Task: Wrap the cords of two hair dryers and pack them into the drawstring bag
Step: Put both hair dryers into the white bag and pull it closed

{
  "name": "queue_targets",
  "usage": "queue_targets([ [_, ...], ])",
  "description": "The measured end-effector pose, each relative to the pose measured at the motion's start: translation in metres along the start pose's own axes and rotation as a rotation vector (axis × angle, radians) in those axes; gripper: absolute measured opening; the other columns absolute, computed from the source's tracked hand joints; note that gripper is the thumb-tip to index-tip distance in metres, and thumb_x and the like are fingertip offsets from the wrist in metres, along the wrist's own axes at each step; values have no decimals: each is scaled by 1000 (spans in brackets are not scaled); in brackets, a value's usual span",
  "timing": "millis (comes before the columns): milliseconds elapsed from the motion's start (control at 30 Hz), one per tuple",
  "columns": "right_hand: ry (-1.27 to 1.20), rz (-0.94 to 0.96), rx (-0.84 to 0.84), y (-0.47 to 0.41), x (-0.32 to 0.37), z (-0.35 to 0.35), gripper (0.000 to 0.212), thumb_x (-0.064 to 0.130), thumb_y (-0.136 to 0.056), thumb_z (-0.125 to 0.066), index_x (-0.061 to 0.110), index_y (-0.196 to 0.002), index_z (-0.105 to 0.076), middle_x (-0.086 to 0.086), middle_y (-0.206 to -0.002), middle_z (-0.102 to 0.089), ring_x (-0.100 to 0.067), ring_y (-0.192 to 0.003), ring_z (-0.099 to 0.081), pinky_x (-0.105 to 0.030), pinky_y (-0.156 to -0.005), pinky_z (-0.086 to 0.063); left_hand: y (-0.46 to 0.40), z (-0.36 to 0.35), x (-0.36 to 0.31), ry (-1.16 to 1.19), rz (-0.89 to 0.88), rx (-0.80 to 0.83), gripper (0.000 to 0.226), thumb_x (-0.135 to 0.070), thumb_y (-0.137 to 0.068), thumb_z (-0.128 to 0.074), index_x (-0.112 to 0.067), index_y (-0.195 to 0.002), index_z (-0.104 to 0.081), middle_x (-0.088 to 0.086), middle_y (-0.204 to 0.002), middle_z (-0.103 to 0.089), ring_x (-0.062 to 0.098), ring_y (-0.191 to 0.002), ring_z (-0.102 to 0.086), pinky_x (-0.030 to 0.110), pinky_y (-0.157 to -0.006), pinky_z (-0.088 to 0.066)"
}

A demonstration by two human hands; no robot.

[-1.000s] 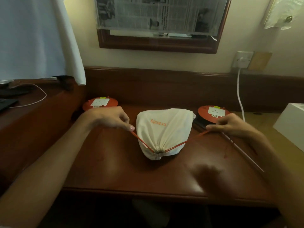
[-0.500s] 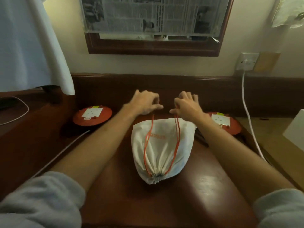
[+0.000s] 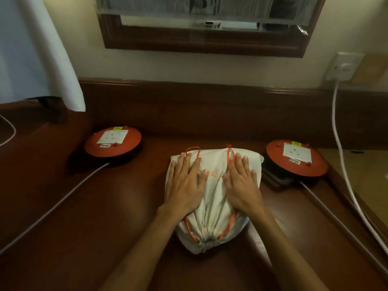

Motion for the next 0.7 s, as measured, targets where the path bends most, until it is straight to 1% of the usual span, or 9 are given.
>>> queue_targets([
  [100, -58, 6, 36, -7, 1, -3, 59, 39, -109, -18, 27, -159, 10, 9, -165, 21, -11, -150, 27, -44, -122, 12, 3, -5, 0, -16, -7, -44, 68, -52, -99, -7, -27, -160, -23, 3, -169, -12, 16, -156, 4, 37, -124, 11],
  [200, -126, 27, 76, -17, 2, 1, 61, 42, -108, -20, 26, -159, 10, 7, -166, 20, -12, -150, 26, -46, -123, 13, -3, -3, 0, 12, 19, -27, 67, -53, -99, -7, -27, -161, -13, 2, -170, -9, 15, -156, 6, 36, -124, 11],
  [267, -233, 41, 69, -18, 1, 11, 62, 45, -108, -23, 27, -160, 5, 5, -168, 14, -11, -152, 21, -46, -124, 12, -8, 2, 0, 152, 21, -16, 63, -54, -104, -12, -29, -161, -8, -2, -170, -5, 11, -155, 8, 32, -123, 11],
  [300, -299, 38, 31, -14, -2, 16, 62, 48, -107, -24, 27, -161, 1, 5, -169, 10, -9, -152, 18, -46, -125, 10, -9, 7, 1, 251, 32, -37, 62, -55, -104, -13, -31, -161, -8, -4, -170, -4, 8, -154, 8, 30, -123, 10],
  [400, -406, -2, -112, 7, -10, 21, 64, 55, -105, -30, 32, -160, -10, 9, -168, 5, -10, -154, 13, -45, -124, 9, 1, 20, 4, 456, 83, -95, 67, -62, -100, -13, -32, -160, -19, -12, -168, -4, 0, -152, 8, 28, -123, 6],
  [467, -381, -40, -64, 21, -12, 11, 67, 54, -104, -36, 31, -161, -11, 6, -169, 6, -16, -155, 10, -47, -124, 5, 13, 20, 5, 433, 74, -12, 69, -65, -100, -11, -31, -160, -21, -14, -168, -5, -2, -152, 8, 31, -125, 4],
  [533, -385, -53, 15, 23, -11, -3, 68, 52, -104, -37, 30, -161, -7, 2, -169, 7, -18, -156, 8, -52, -126, -4, 19, 11, 9, 312, 25, 63, 67, -61, -103, -12, -28, -161, -16, -12, -169, 0, -1, -151, 14, 36, -127, 3],
  [600, -390, -47, 19, 13, -11, -12, 66, 49, -105, -36, 30, -160, -5, 1, -170, 8, -19, -156, 7, -53, -126, -8, 13, -1, 16, 207, -16, 53, 65, -57, -104, -15, -26, -161, -8, -11, -168, 8, 1, -150, 22, 36, -126, 6],
  [700, -323, -52, 1, -12, -9, -16, 64, 49, -105, -33, 33, -160, -5, 0, -170, 5, -21, -156, 3, -56, -124, -4, -12, -9, 25, 141, -21, 40, 68, -57, -104, -23, -24, -161, -5, -8, -169, 10, 6, -151, 23, 40, -126, 3],
])
Point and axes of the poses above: each hand's wrist, its own y-axis away from the middle knuckle, its own z-axis out of the back of the hand, x = y × z, the point moved 1 cm from there along -y, towards the middle knuckle
